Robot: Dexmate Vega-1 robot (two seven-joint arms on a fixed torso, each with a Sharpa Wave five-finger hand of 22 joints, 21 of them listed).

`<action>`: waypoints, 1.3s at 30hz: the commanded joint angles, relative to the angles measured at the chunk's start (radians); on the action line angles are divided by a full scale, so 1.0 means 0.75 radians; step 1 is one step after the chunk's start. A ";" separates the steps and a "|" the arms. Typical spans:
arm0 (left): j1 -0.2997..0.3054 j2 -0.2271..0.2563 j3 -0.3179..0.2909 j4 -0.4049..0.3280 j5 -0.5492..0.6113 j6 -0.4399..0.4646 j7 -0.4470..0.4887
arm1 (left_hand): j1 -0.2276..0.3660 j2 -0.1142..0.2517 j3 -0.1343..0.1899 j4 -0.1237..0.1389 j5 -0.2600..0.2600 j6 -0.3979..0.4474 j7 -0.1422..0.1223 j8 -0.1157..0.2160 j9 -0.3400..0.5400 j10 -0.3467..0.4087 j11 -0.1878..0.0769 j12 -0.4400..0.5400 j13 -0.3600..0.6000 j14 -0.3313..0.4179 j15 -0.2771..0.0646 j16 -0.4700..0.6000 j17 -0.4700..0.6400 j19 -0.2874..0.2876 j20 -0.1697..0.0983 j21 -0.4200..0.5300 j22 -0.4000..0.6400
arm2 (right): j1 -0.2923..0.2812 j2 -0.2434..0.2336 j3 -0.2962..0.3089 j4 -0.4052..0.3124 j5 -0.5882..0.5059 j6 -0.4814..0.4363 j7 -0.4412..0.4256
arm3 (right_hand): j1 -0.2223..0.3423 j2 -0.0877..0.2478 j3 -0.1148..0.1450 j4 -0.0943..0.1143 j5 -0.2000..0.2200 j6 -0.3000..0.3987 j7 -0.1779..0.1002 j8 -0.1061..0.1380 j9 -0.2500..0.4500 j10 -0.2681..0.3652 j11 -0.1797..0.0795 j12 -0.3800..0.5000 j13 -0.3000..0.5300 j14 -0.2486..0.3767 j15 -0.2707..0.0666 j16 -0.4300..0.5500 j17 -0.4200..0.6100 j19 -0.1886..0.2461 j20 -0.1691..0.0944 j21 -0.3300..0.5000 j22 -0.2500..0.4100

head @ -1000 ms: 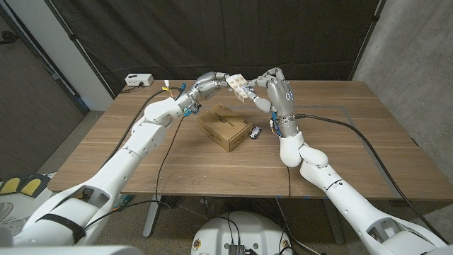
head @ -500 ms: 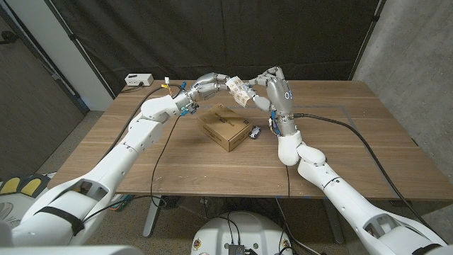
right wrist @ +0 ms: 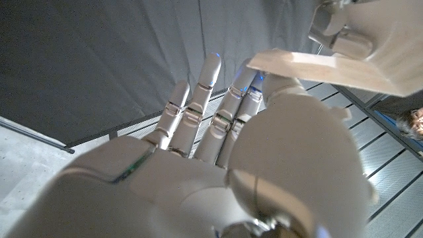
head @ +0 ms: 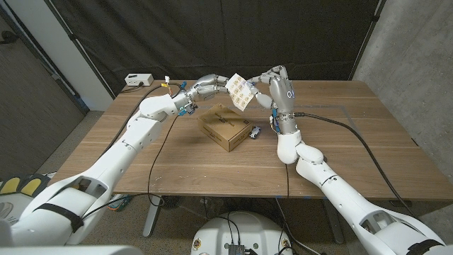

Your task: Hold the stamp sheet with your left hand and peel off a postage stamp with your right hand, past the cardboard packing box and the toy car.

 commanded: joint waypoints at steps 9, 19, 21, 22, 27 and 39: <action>0.112 0.046 -0.055 -0.124 -0.008 0.050 0.121 | -0.007 -0.005 0.011 0.003 0.005 0.077 0.164 0.091 0.011 0.038 -0.061 -0.005 0.007 0.011 -0.162 -0.007 0.007 -0.005 0.002 0.000 0.001 | -0.063 0.237 0.236 0.055 -0.168 0.085 -0.064 | -0.014 0.005 0.035 0.002 -0.030 -0.001 0.004 0.040 0.087 0.005 0.004 -0.004 0.007 0.010 -0.171 0.013 0.027 -0.001 -0.004 0.019 0.006; 0.287 0.110 -0.141 -0.305 0.085 0.051 0.458 | -0.024 0.039 -0.050 0.027 -0.062 0.029 0.114 0.053 -0.049 0.000 -0.052 -0.008 0.028 -0.014 -0.149 -0.002 0.029 -0.018 0.022 0.006 0.007 | -0.122 0.379 0.377 0.029 -0.277 0.193 -0.064 | -0.035 0.011 0.047 0.013 -0.046 -0.021 -0.022 0.041 0.103 -0.007 -0.011 -0.019 0.004 0.005 -0.171 0.004 0.023 0.027 -0.006 0.034 0.005; 0.315 0.116 -0.155 -0.327 0.090 0.044 0.506 | -0.026 0.049 -0.104 0.027 -0.109 0.015 0.102 0.039 -0.072 -0.018 -0.046 -0.010 0.036 -0.022 -0.148 0.006 0.041 -0.040 0.036 0.007 0.012 | -0.131 0.403 0.393 0.023 -0.290 0.199 -0.064 | -0.042 0.012 0.049 0.016 -0.046 -0.028 -0.037 0.041 0.107 -0.019 -0.016 -0.024 0.008 0.003 -0.171 -0.005 0.009 0.030 -0.008 0.037 0.004; 0.325 0.120 -0.160 -0.332 0.093 0.037 0.521 | -0.026 0.062 -0.139 0.029 -0.138 0.005 0.086 0.028 -0.089 -0.033 -0.042 -0.013 0.041 -0.033 -0.141 0.008 0.048 -0.043 0.045 0.011 0.016 | -0.134 0.407 0.396 0.020 -0.295 0.200 -0.064 | -0.046 0.011 0.048 0.017 -0.046 -0.033 -0.042 0.040 0.108 -0.023 -0.017 -0.029 0.005 0.002 -0.171 -0.009 0.003 0.034 -0.008 0.038 0.003; 0.370 0.140 -0.183 -0.368 0.093 0.031 0.590 | -0.024 0.096 -0.280 0.032 -0.323 0.011 0.019 -0.026 -0.183 -0.067 -0.038 -0.019 0.034 -0.085 -0.114 0.007 0.073 -0.060 0.073 0.009 0.022 | -0.151 0.416 0.386 -0.001 -0.288 0.172 -0.064 | -0.056 0.011 0.048 0.020 -0.044 -0.041 -0.048 0.030 0.097 -0.029 -0.018 -0.039 -0.002 0.006 -0.172 -0.020 -0.018 0.044 -0.011 0.042 0.000; 0.425 0.187 -0.205 -0.397 0.060 0.018 0.632 | -0.071 0.073 -0.382 0.049 -0.627 -0.329 -0.089 -0.233 -0.312 -0.357 -0.026 -0.098 0.042 -0.266 -0.045 -0.038 0.014 -0.181 0.104 -0.004 0.042 | -0.184 0.372 0.313 -0.061 -0.229 0.047 -0.064 | -0.153 -0.032 0.057 0.032 -0.009 -0.325 -0.102 -0.121 0.029 -0.226 -0.013 -0.187 -0.112 -0.017 -0.169 -0.140 -0.157 0.051 0.005 0.029 -0.016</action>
